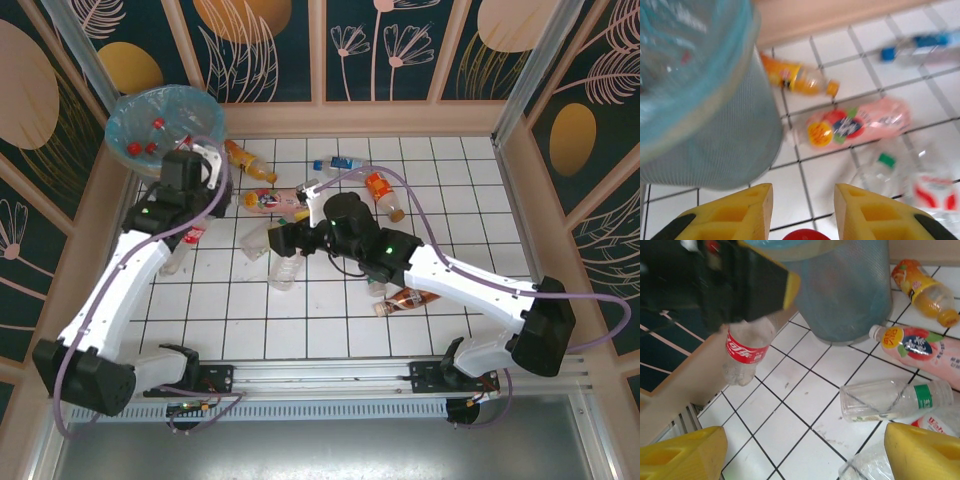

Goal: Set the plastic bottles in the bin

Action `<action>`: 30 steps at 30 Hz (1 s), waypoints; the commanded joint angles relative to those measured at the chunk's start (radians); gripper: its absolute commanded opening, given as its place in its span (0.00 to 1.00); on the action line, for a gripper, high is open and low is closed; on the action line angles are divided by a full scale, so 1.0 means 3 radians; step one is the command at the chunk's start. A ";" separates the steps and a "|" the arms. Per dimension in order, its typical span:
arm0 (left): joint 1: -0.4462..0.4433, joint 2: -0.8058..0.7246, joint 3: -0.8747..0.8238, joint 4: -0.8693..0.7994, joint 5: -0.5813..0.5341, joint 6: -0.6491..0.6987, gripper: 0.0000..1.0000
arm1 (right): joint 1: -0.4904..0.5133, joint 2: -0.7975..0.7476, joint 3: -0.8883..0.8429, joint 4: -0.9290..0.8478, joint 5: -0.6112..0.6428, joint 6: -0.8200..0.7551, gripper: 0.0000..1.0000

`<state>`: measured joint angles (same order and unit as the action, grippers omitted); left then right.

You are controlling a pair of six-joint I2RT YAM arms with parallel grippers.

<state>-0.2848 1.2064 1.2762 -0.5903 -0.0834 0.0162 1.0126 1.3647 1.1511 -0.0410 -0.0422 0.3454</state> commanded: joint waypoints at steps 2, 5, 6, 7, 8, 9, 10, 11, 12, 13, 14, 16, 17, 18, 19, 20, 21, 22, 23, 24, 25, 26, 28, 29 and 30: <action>-0.0019 -0.0166 0.0660 -0.0091 0.0398 -0.0391 0.00 | 0.0040 -0.0213 0.0057 0.0150 0.0032 -0.0125 0.82; -0.0021 -0.0099 0.1188 0.0037 0.0436 -0.0575 0.00 | 0.0040 -0.0248 0.0050 0.0310 -0.0133 -0.0221 0.82; -0.0018 -0.0064 0.1325 0.0094 0.0441 -0.0629 0.00 | 0.0040 -0.0243 0.0056 0.0358 -0.0202 -0.0248 0.82; -0.0022 -0.0023 0.1475 0.0184 0.0447 -0.0679 0.00 | 0.0040 -0.0239 0.0064 0.0418 -0.0272 -0.0267 0.82; -0.0018 0.0013 0.1595 0.0258 0.0429 -0.0713 0.00 | 0.0040 -0.0231 0.0065 0.0495 -0.0323 -0.0289 0.82; -0.0022 0.0063 0.1727 0.0334 0.0386 -0.0737 0.00 | 0.0040 -0.0226 0.0067 0.0569 -0.0346 -0.0300 0.82; -0.0018 0.0131 0.1883 0.0389 0.0326 -0.0749 0.00 | 0.0040 -0.0211 0.0085 0.0641 -0.0365 -0.0315 0.82; -0.0020 0.0197 0.2018 0.0421 0.0258 -0.0749 0.00 | 0.0040 -0.0191 0.0118 0.0690 -0.0371 -0.0327 0.82; -0.0020 0.0278 0.2187 0.0441 0.0155 -0.0741 0.00 | 0.0035 -0.0140 0.0197 0.0704 -0.0374 -0.0364 0.82; -0.0019 0.0368 0.2371 0.0456 0.0057 -0.0739 0.00 | 0.0035 -0.0094 0.0274 0.0700 -0.0373 -0.0392 0.82; -0.0019 0.0459 0.2543 0.0490 -0.0023 -0.0726 0.00 | 0.0035 -0.0027 0.0370 0.0674 -0.0371 -0.0427 0.82; -0.0017 0.0592 0.2783 0.0581 -0.0155 -0.0671 0.00 | 0.0035 0.0105 0.0563 0.0624 -0.0389 -0.0484 0.82; -0.0017 0.0667 0.2903 0.0665 -0.0270 -0.0628 0.00 | 0.0035 0.0161 0.0642 0.0611 -0.0403 -0.0503 0.82; -0.0001 0.0726 0.2986 0.0721 -0.0348 -0.0596 0.00 | 0.0035 0.0209 0.0705 0.0610 -0.0423 -0.0510 0.82; 0.0026 0.0803 0.3084 0.0771 -0.0397 -0.0576 0.00 | 0.0035 0.0268 0.0772 0.0610 -0.0457 -0.0517 0.82; 0.0063 0.0887 0.3205 0.0786 -0.0412 -0.0573 0.00 | 0.0035 0.0326 0.0834 0.0620 -0.0494 -0.0514 0.82; 0.0106 0.0958 0.3309 0.0787 -0.0417 -0.0572 0.00 | 0.0035 0.0367 0.0881 0.0627 -0.0521 -0.0514 0.82; 0.0153 0.1045 0.3415 0.0782 -0.0425 -0.0575 0.00 | 0.0034 0.0428 0.0937 0.0642 -0.0550 -0.0514 0.83; 0.0213 0.1119 0.3477 0.0796 -0.0445 -0.0593 0.00 | 0.0031 0.0497 0.1009 0.0642 -0.0569 -0.0515 0.83; 0.0283 0.1167 0.3491 0.0809 -0.0458 -0.0621 0.00 | 0.0030 0.0561 0.1079 0.0625 -0.0583 -0.0522 0.83; 0.0373 0.1220 0.3476 0.0831 -0.0449 -0.0689 0.00 | 0.0022 0.0655 0.1172 0.0613 -0.0616 -0.0528 0.84; 0.0468 0.1259 0.3442 0.0849 -0.0423 -0.0759 0.00 | 0.0011 0.0731 0.1260 0.0610 -0.0657 -0.0536 0.84; 0.0692 0.1333 0.3300 0.0900 -0.0358 -0.0928 0.00 | -0.0020 0.0970 0.1489 0.0595 -0.0759 -0.0547 0.84; 0.0774 0.1363 0.3219 0.0931 -0.0316 -0.0992 0.00 | -0.0043 0.1087 0.1612 0.0603 -0.0810 -0.0551 0.84; 0.0830 0.1384 0.3154 0.0958 -0.0296 -0.1021 0.00 | -0.0060 0.1195 0.1722 0.0610 -0.0855 -0.0554 0.84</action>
<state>-0.0891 1.5917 2.2604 -0.3542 -0.1806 -0.2245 1.0092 1.6554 1.5791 0.1188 -0.2352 0.2035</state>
